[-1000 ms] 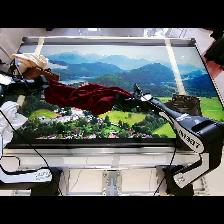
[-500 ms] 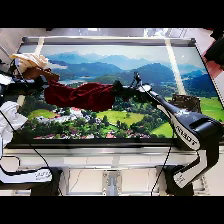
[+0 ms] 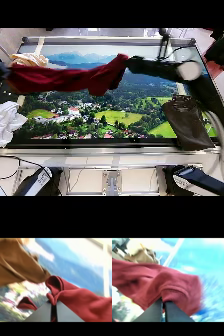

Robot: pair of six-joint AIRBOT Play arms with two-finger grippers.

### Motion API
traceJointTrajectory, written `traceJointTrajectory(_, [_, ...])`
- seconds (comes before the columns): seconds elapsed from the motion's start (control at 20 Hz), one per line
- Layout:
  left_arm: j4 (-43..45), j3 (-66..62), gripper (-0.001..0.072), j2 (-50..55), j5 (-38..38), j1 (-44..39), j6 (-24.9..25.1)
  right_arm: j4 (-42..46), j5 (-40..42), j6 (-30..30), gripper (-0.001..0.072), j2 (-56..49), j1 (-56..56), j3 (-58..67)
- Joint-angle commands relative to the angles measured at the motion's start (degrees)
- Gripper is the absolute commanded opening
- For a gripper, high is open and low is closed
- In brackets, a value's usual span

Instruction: Fold the shirts.

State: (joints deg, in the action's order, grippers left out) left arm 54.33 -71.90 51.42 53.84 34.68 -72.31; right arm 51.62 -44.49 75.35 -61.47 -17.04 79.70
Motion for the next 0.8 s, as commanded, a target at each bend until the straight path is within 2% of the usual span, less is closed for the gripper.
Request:
traceJointTrajectory(0.0, [0.2, -0.5, 0.0013, -16.3, -0.2, 10.4, 2.6, 12.1, -2.4, 3.6, 0.0010, 20.5, 0.6, 1.0])
traceJointTrajectory(0.1, [-0.3, -2.8, 0.0013, -21.0, 0.0, 12.6, 2.5, 13.2, -1.1, 3.6, 0.0010, 26.7, 0.6, 3.8])
traceJointTrajectory(0.2, [-5.5, -6.1, 0.0012, -21.1, 4.3, 12.2, 4.0, 15.2, -1.5, 3.6, 0.0010, 28.2, 0.6, 6.3])
traceJointTrajectory(0.3, [-11.4, -7.2, 0.0013, -17.6, 11.1, 11.0, 5.3, 20.1, -4.9, 4.1, 0.0010, 26.5, 0.6, 6.6])
traceJointTrajectory(0.4, [-13.2, -7.1, 0.0013, -10.6, 18.7, 6.9, 5.2, 28.0, -11.6, 8.0, 0.0010, 20.2, 0.6, 6.5])
traceJointTrajectory(0.5, [-9.3, -7.1, 0.0013, -1.2, 26.1, -1.6, 5.2, 32.3, -16.8, 9.5, 0.0010, 10.6, 1.4, 6.5])
traceJointTrajectory(0.6, [-0.5, -7.1, 0.0014, 9.6, 31.0, -12.6, 5.0, 31.1, -19.8, 9.4, 0.0010, -0.3, 3.5, 6.5])
traceJointTrajectory(0.75, [16.1, -7.1, 0.0015, 27.1, 31.7, -26.1, 3.1, 28.5, -18.4, 9.4, 0.0011, -17.2, 5.8, 6.5])
